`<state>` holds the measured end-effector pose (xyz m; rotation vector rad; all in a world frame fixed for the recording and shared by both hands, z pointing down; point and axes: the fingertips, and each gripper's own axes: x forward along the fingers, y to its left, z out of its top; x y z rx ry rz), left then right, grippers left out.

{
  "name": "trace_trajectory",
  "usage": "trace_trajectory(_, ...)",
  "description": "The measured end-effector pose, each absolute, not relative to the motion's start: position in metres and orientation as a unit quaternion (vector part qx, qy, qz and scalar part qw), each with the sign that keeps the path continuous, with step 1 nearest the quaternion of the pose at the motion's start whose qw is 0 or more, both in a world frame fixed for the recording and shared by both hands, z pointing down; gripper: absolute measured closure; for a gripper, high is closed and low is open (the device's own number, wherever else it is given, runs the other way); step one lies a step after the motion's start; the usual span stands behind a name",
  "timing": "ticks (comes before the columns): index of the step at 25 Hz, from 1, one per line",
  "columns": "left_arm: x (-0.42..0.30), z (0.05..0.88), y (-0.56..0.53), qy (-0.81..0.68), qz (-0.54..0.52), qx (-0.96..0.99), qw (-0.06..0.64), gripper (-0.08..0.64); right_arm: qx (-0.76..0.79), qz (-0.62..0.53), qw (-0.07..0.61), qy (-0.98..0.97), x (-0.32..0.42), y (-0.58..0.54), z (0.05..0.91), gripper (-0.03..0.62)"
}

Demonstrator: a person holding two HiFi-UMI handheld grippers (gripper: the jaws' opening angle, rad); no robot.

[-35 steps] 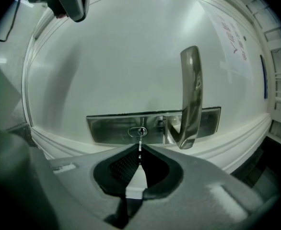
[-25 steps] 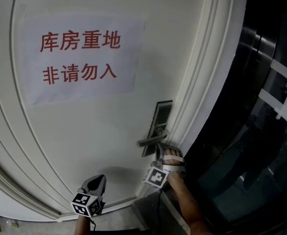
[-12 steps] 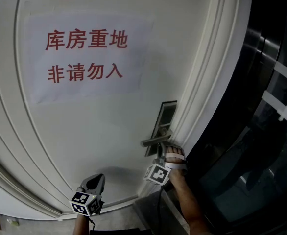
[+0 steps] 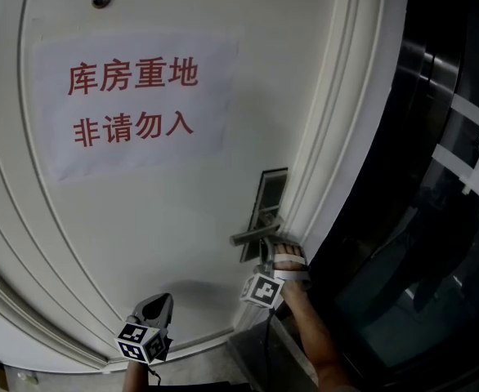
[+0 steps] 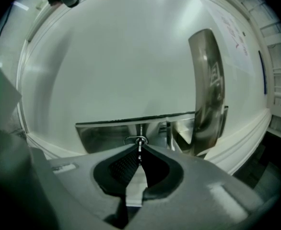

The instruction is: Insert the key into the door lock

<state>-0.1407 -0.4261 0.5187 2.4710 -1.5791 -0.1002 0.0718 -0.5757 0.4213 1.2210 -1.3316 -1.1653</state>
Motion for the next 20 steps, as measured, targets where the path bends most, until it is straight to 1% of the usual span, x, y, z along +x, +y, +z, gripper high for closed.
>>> trace_trajectory(4,-0.142,0.518,-0.423,-0.537,-0.030,0.837,0.102,0.558,0.498,-0.487,0.472,-0.540,0.079,-0.576,0.425,0.571)
trace_trajectory(6,-0.140,0.519,-0.421,-0.537,-0.026,0.837,0.102,0.558,0.501,-0.488,0.467,-0.542,0.083,-0.575,0.425,0.545)
trace_trajectory(13,-0.135,0.515,-0.414,-0.534,-0.022,0.840,0.096,0.558,0.498,-0.485,0.440,-0.569,0.083,-0.567,0.428,0.412)
trace_trajectory(18,-0.129,0.512,-0.408,-0.531,-0.023,0.842,0.092,0.558,0.502,-0.482,0.424,-0.580,0.081,-0.558,0.424,0.349)
trace_trajectory(20,-0.126,0.511,-0.406,-0.529,-0.024,0.843,0.091,0.558,0.499,-0.484,0.422,-0.582,0.081,-0.556,0.424,0.344)
